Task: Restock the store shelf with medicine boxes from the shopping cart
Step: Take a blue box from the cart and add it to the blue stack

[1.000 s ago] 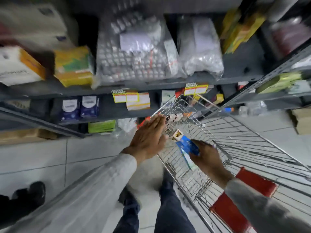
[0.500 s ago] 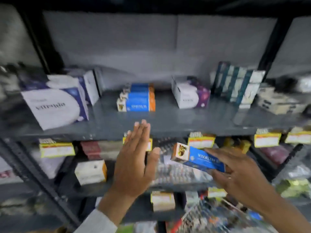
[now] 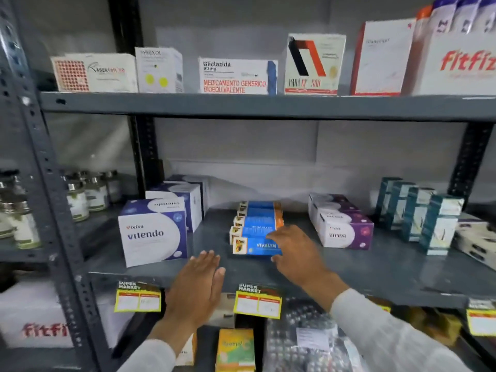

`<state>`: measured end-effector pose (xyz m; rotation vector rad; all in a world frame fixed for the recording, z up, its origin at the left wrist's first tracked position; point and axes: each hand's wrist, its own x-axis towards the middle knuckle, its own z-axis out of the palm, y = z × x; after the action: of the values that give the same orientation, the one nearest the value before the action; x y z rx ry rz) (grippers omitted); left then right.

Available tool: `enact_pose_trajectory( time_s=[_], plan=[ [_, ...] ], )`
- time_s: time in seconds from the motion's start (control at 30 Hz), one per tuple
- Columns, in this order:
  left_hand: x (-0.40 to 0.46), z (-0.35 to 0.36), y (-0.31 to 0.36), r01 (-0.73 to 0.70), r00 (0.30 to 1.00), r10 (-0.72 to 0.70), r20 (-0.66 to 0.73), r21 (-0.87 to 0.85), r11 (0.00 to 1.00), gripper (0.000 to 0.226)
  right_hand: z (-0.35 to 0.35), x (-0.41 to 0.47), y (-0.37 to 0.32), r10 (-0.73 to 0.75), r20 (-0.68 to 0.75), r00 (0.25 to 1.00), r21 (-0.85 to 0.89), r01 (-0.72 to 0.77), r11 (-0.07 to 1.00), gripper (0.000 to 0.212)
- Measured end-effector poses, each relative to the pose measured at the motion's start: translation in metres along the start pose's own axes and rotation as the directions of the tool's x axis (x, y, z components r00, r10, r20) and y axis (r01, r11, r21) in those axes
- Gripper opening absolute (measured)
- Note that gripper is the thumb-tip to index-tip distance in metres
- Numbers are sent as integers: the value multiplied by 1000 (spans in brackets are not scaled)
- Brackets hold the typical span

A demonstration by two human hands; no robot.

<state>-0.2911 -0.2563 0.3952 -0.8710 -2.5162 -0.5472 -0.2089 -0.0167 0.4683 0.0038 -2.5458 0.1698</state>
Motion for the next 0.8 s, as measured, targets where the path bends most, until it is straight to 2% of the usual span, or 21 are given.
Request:
enact_pose_trajectory(
  time_s=[0.13,0.3,0.6,0.7,0.8],
  plan=[
    [1,2,-2,-3,1000,3,-1,19,1000,75,23,-4,3,-20,-50,999,4,20,1000,56],
    [0,4,-2,9,1000,-9,-1,20,1000,66,32,-4,2,-3,-89,996,81,10,997,51],
    [0,4,-1,22,1000,-22,16,12,1000,65,31,0,-7,69,-23,997,131,-65,989,54],
    [0,3,1,35,999,-36,31,27,999,72,29,0,-11,97,-9,995,127,-95,987,53],
    [1,0,4,38,998,-39,45,30,999,89,29,2,-13,106,-16,994,139,-103,985,40]
  ],
)
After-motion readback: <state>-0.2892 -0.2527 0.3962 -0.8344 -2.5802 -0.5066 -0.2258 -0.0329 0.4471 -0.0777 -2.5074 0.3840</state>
